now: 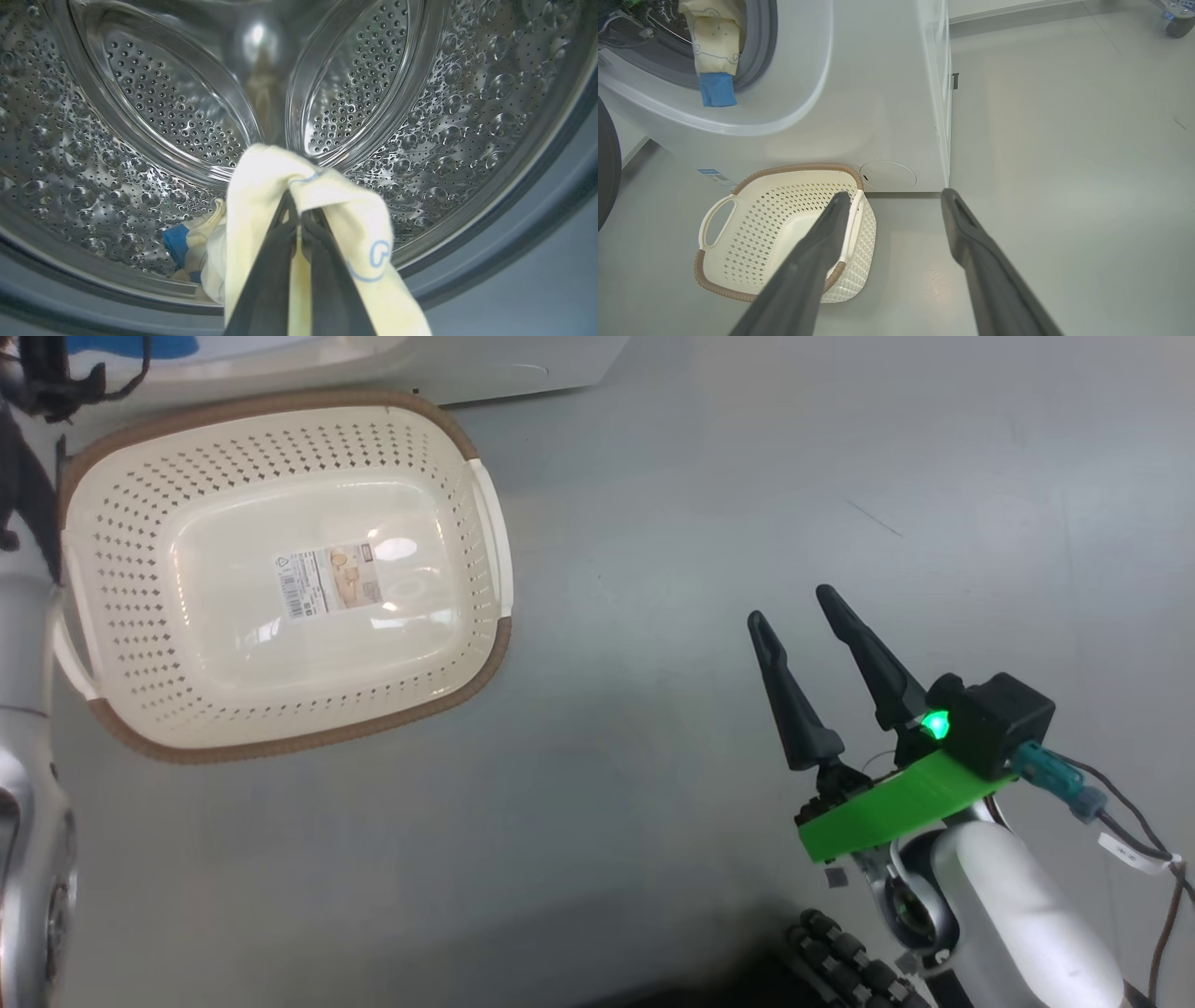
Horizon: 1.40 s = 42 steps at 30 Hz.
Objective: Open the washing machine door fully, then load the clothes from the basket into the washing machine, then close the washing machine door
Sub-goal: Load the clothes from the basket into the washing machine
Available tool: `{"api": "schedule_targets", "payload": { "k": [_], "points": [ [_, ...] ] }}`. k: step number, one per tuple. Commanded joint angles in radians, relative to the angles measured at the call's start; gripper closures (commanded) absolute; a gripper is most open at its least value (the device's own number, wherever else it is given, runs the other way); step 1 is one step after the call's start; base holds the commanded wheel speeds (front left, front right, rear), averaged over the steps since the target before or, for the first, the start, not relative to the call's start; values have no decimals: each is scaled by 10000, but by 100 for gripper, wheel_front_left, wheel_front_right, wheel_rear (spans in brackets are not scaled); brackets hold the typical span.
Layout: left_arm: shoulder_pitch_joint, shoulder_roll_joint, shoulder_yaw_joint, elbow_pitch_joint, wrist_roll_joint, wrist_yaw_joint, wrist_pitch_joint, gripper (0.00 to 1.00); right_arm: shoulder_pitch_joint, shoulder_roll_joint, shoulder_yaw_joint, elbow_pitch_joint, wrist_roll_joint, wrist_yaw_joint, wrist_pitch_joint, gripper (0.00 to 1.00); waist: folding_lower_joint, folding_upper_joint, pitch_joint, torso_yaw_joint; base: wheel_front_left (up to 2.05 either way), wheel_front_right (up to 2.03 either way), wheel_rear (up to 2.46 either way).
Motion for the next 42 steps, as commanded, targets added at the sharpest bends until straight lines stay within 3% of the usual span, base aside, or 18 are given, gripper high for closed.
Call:
{"api": "schedule_targets", "payload": {
  "k": [1,28,42],
  "points": [
    [-429,452,62,-223,100,51,58,100,383,22,208,-221,73,6,-67,0,0,0,49,-35,0,0,0],
    [-2297,734,-802,1346,520,192,-132,100,636,182,639,-137,154,6,-67,0,0,0,670,-387,0,0,0],
    [-3254,1267,-1507,434,1268,436,-1066,100,693,240,1143,-51,269,6,-67,0,0,0,1107,-794,0,0,0]
  ]
}}
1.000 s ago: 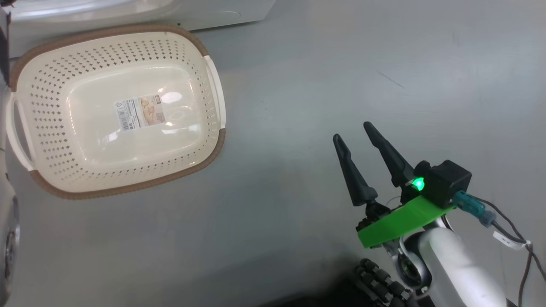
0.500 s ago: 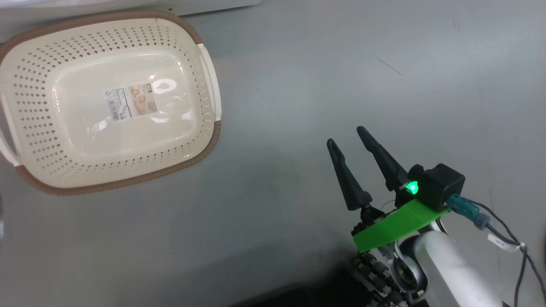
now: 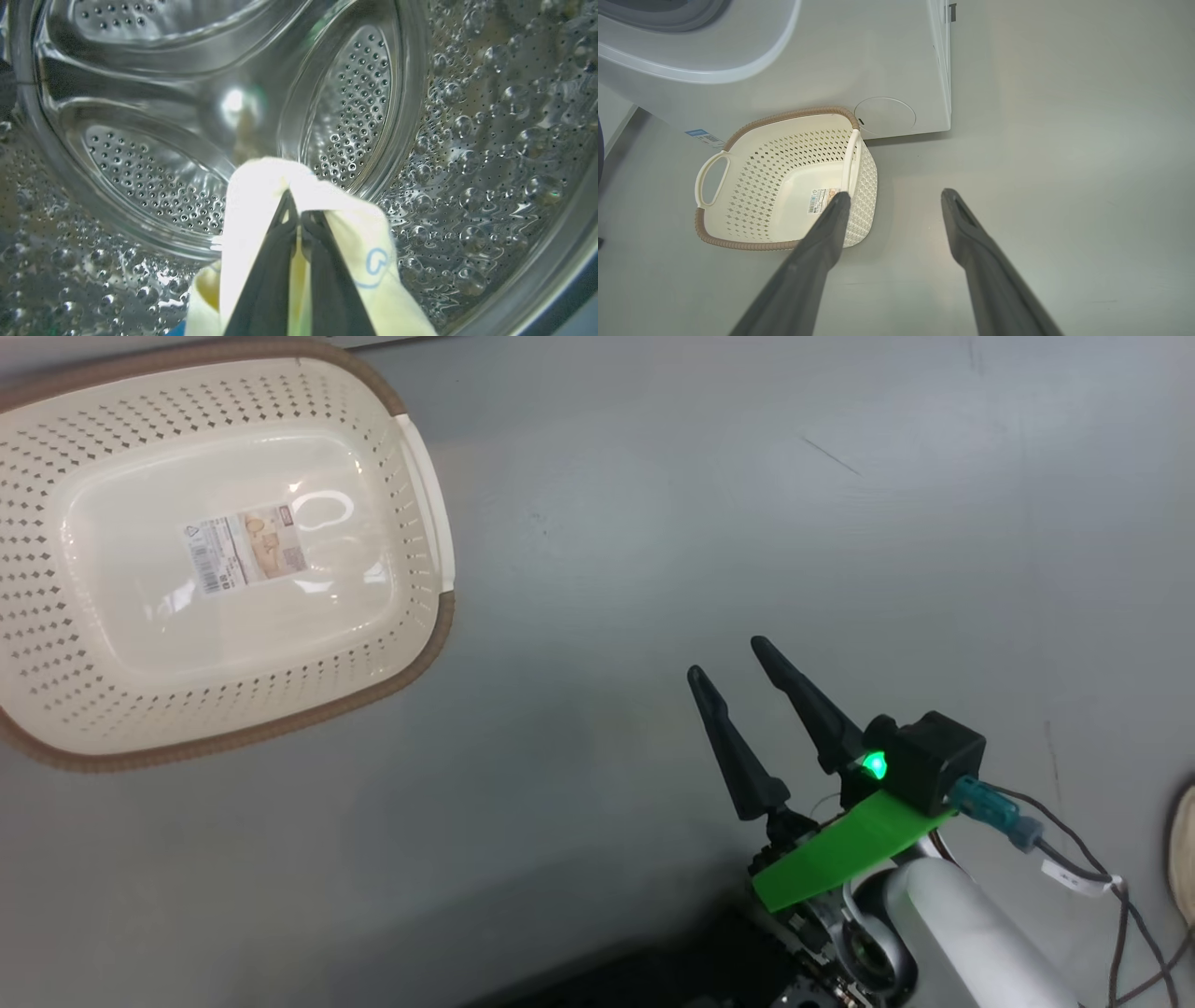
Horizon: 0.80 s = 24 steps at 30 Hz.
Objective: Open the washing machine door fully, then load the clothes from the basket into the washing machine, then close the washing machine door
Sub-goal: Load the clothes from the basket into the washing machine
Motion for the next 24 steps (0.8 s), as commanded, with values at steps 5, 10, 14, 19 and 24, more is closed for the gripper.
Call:
{"api": "schedule_targets", "payload": {
  "k": [5,10,14,19,24],
  "points": [
    [-568,658,-183,-1996,358,155,-95,100,318,19,303,-171,99,6,-67,0,-1,0,216,-139,0,0,0],
    [-226,773,-64,-1531,113,141,-97,100,267,37,349,-110,141,6,-67,0,-1,0,205,-126,0,0,0],
    [-243,689,61,-419,-233,13,234,100,192,45,350,-87,163,6,-67,0,-1,0,218,-114,0,0,0],
    [-424,510,142,403,-534,-89,678,57,158,49,322,-29,168,6,-67,0,-1,0,174,-60,0,0,0],
    [-546,294,173,1249,-761,-49,1452,0,149,40,292,29,168,6,-67,0,-1,0,35,3,0,0,0]
  ]
}}
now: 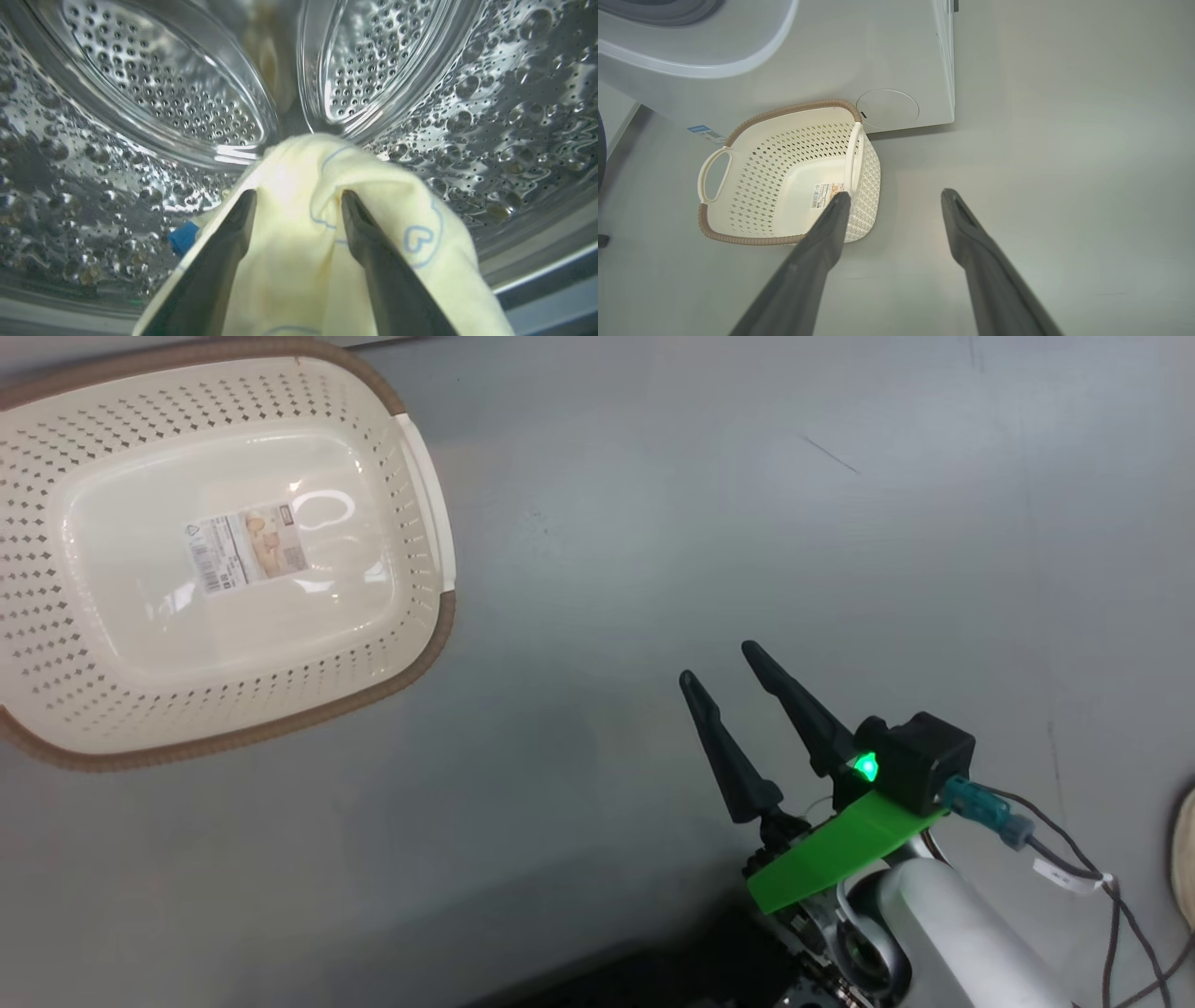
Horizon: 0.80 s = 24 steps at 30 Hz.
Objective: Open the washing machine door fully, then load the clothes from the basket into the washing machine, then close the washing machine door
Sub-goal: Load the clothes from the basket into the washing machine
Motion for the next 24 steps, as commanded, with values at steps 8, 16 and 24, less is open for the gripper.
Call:
{"api": "schedule_targets", "payload": {
  "k": [8,16,24],
  "points": [
    [-341,140,41,31,-203,156,-419,0,217,-55,59,-197,30,6,-67,0,0,0,-265,115,0,0,0],
    [-147,58,74,262,-436,204,-923,0,158,-84,-52,-178,48,6,-67,0,0,0,-478,232,0,0,0],
    [319,-59,-1,484,-615,98,-1228,0,1,-145,-254,-151,64,6,-67,0,0,0,-894,482,0,0,0]
  ]
}}
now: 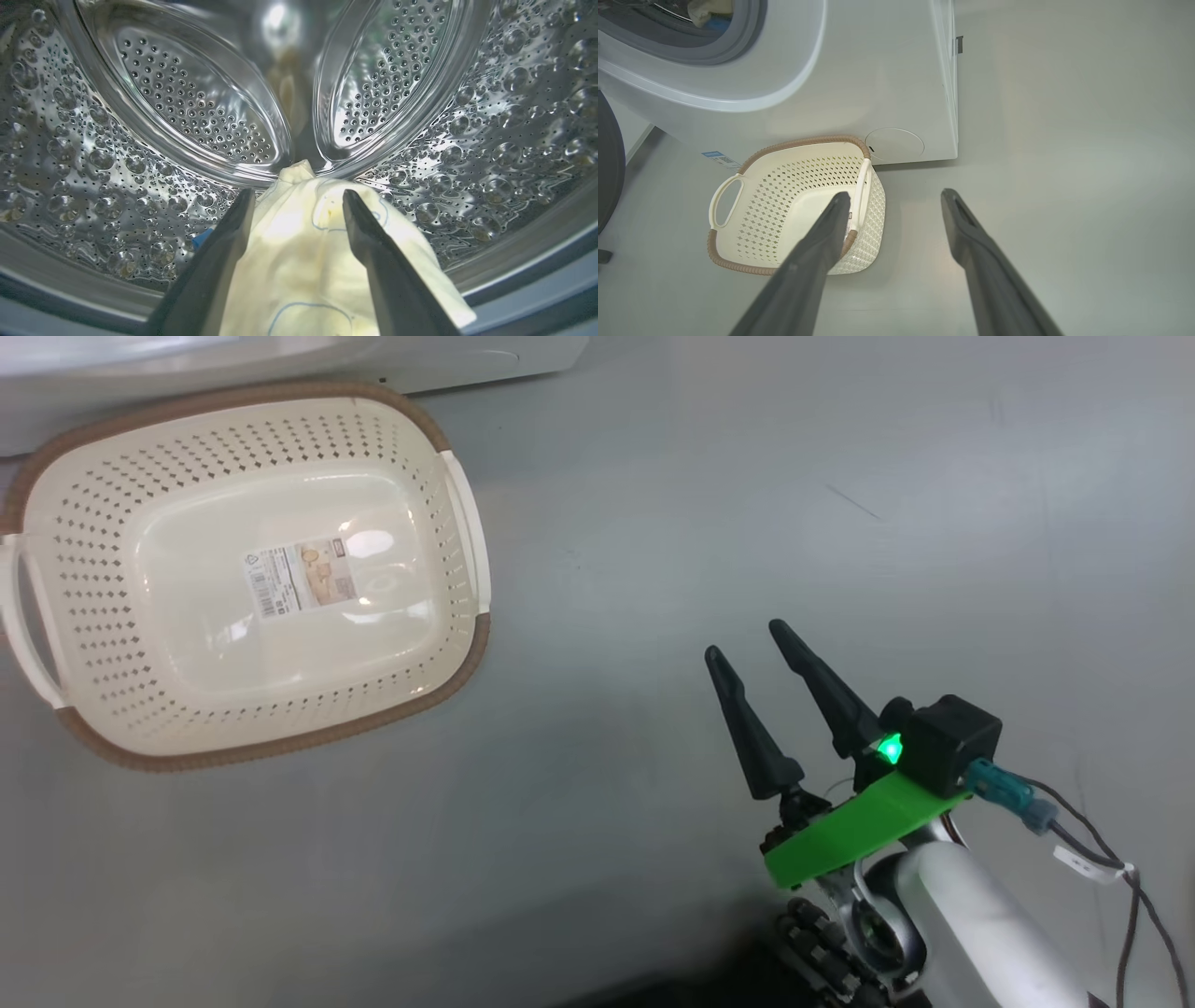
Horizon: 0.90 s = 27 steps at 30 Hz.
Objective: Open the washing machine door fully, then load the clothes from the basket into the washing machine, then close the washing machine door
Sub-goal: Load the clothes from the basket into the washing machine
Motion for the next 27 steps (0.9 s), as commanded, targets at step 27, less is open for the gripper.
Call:
{"api": "schedule_targets", "payload": {
  "k": [27],
  "points": [
    [5694,-256,802,-4133,-897,66,-485,0,934,-669,-821,-270,-106,6,-67,0,0,0,-3877,1513,0,0,0]
  ]
}}
